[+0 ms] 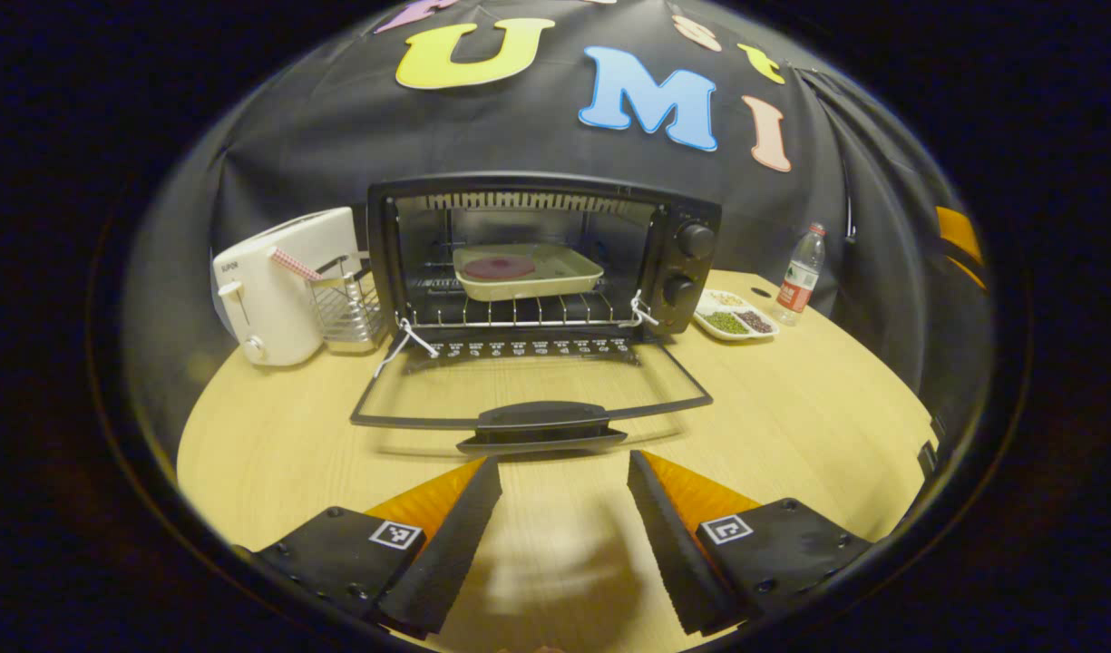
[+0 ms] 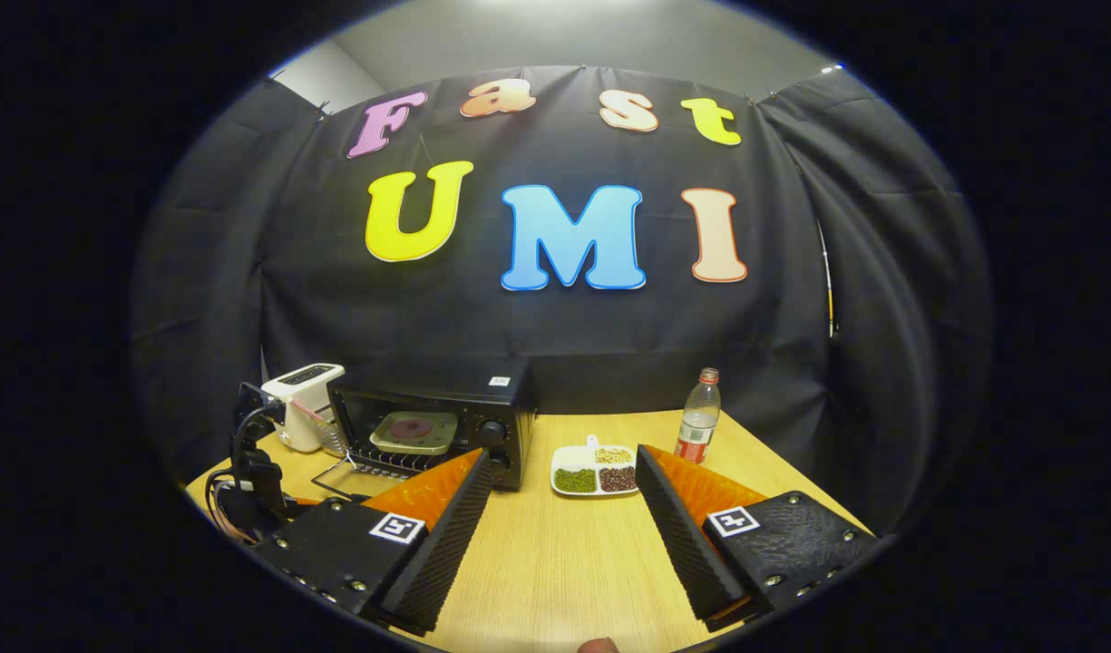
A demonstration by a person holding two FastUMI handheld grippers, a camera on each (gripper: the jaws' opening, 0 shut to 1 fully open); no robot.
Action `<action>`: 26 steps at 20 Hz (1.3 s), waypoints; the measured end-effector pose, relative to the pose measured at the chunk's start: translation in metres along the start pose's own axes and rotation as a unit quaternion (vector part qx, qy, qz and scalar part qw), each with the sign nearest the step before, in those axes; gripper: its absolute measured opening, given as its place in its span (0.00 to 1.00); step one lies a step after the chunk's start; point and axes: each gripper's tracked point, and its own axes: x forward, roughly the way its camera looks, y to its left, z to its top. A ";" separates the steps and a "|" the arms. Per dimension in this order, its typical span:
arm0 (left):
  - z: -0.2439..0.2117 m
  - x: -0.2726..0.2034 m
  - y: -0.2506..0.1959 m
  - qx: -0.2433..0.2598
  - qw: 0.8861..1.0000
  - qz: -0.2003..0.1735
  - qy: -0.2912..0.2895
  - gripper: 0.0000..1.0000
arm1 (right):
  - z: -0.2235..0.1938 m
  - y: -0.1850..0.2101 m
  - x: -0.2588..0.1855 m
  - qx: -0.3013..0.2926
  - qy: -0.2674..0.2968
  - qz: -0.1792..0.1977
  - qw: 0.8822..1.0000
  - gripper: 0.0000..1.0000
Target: Open the electric oven with the left hand, put the food in, and close the electric oven.
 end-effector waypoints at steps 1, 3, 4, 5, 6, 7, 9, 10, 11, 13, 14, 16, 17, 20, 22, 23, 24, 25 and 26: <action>-0.003 0.005 0.000 -0.003 1.000 0.002 0.006 0.96 | 0.000 -0.003 0.000 0.002 0.001 -0.004 1.000 0.98; -0.007 0.014 0.001 -0.008 1.000 0.007 0.019 1.00 | -0.001 -0.009 0.000 0.008 0.005 -0.014 1.000 0.98; -0.010 0.016 0.002 -0.008 1.000 0.011 0.025 1.00 | -0.002 -0.011 0.002 0.010 0.008 -0.018 1.000 0.98; -0.011 0.021 0.003 -0.006 0.999 0.013 0.030 1.00 | -0.001 -0.014 0.003 0.010 0.010 -0.022 1.000 0.98; -0.013 0.025 0.004 -0.004 0.999 0.015 0.033 1.00 | -0.001 -0.015 0.004 0.010 0.011 -0.023 1.000 0.98; -0.010 0.027 0.005 0.002 1.000 0.016 0.027 1.00 | 0.000 -0.015 0.005 0.010 0.011 -0.024 1.000 0.98; -0.010 0.031 0.005 0.008 0.999 0.022 0.030 0.96 | 0.004 -0.018 0.001 0.007 0.007 -0.024 1.000 0.98; -0.010 0.032 0.005 0.007 0.999 0.024 0.028 1.00 | 0.005 -0.018 0.001 0.003 0.006 -0.024 1.000 0.98; -0.010 0.033 0.007 0.005 0.999 0.027 0.024 0.96 | 0.007 -0.017 0.002 0.000 0.005 -0.025 1.000 0.98; -0.008 0.034 0.005 -0.007 0.999 0.031 0.016 1.00 | 0.004 -0.014 0.004 0.000 0.006 -0.022 1.000 0.98; -0.007 0.034 0.005 -0.010 0.999 0.032 0.014 0.95 | 0.003 -0.012 0.004 0.001 0.008 -0.018 1.000 0.98; -0.005 0.031 0.004 -0.009 0.999 0.035 0.012 0.95 | 0.001 -0.012 0.007 -0.005 0.009 -0.019 1.000 0.98; -0.001 0.030 0.004 -0.010 0.999 0.036 0.007 0.95 | 0.000 -0.012 0.007 -0.009 0.009 -0.018 1.000 0.98; 0.010 0.022 0.003 -0.004 0.999 0.038 -0.006 0.93 | 0.001 -0.005 0.006 -0.015 0.007 -0.008 1.000 0.98; 0.018 0.018 0.003 -0.003 0.999 0.038 -0.015 0.95 | 0.002 -0.002 0.008 -0.018 0.006 -0.002 1.000 0.98; 0.023 0.015 0.003 -0.002 0.999 0.038 -0.019 0.95 | 0.001 0.000 0.008 -0.019 0.007 0.001 1.000 0.98; 0.029 0.012 0.003 0.000 0.999 0.039 -0.027 0.95 | 0.001 0.001 0.008 -0.019 0.007 0.003 1.000 0.97; 0.036 0.010 0.002 0.002 0.999 0.040 -0.035 0.95 | 0.001 0.003 0.010 -0.019 0.007 0.005 1.000 0.97; 0.042 0.008 0.002 0.006 0.998 0.040 -0.043 0.95 | 0.001 0.004 0.012 -0.019 0.008 0.006 1.000 0.97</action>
